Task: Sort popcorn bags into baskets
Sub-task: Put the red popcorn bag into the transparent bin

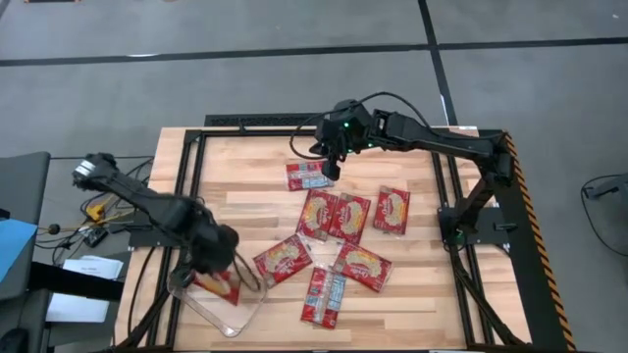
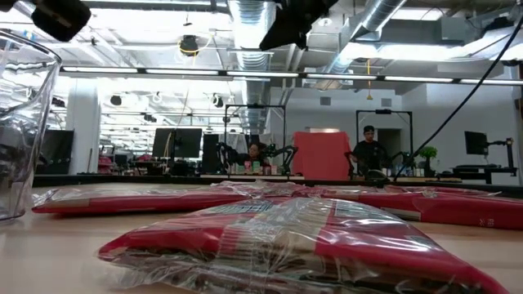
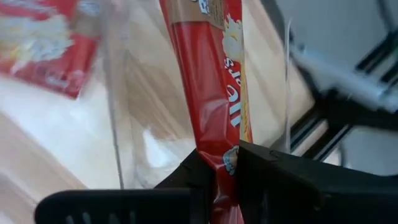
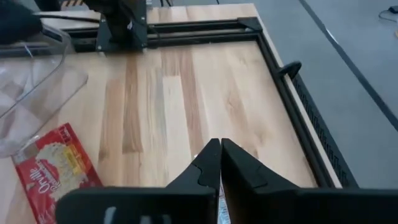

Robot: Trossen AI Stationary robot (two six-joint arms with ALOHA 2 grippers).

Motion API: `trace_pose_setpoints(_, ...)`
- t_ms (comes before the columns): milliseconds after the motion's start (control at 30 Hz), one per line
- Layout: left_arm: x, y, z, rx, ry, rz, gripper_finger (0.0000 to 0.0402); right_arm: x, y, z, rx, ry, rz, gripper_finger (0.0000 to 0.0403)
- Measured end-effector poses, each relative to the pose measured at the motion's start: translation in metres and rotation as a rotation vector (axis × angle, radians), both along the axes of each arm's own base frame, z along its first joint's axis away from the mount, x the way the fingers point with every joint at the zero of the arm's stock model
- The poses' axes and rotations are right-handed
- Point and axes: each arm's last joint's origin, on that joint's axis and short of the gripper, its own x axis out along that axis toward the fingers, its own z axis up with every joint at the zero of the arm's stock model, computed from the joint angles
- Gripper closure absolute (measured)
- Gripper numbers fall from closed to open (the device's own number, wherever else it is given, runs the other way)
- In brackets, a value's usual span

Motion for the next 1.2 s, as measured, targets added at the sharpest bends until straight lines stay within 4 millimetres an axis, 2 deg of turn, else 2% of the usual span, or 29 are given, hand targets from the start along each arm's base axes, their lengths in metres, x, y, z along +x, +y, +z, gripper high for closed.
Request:
trace_pose_setpoints(167,0.010,-0.020,-0.022,0.068,0.040,-0.189,0.0381,0.000,0.001,0.002,0.001,-0.007,0.000,0.0382)
trace_pose_setpoints(467,0.021,-0.034,-0.066,0.093,0.189,-0.289,0.0364,-0.001,0.001,0.000,0.008,0.013,-0.001,0.0366)
trace_pose_setpoints(600,0.022,-0.034,-0.073,0.084,0.173,-0.261,0.0361,-0.001,0.001,0.000,0.008,0.014,-0.001,0.0364)
trace_pose_setpoints(800,0.026,-0.033,-0.073,0.071,0.175,-0.169,0.0355,-0.002,0.001,-0.001,0.013,0.025,-0.002,0.0373)
trace_pose_setpoints(933,0.028,-0.031,-0.073,0.048,0.214,-0.092,0.0324,-0.003,0.001,-0.002,0.016,0.038,-0.002,0.0371)
trace_pose_setpoints(1200,0.032,-0.025,-0.067,0.034,0.282,0.085,0.0215,-0.006,-0.003,-0.001,0.001,0.041,-0.004,0.0342)
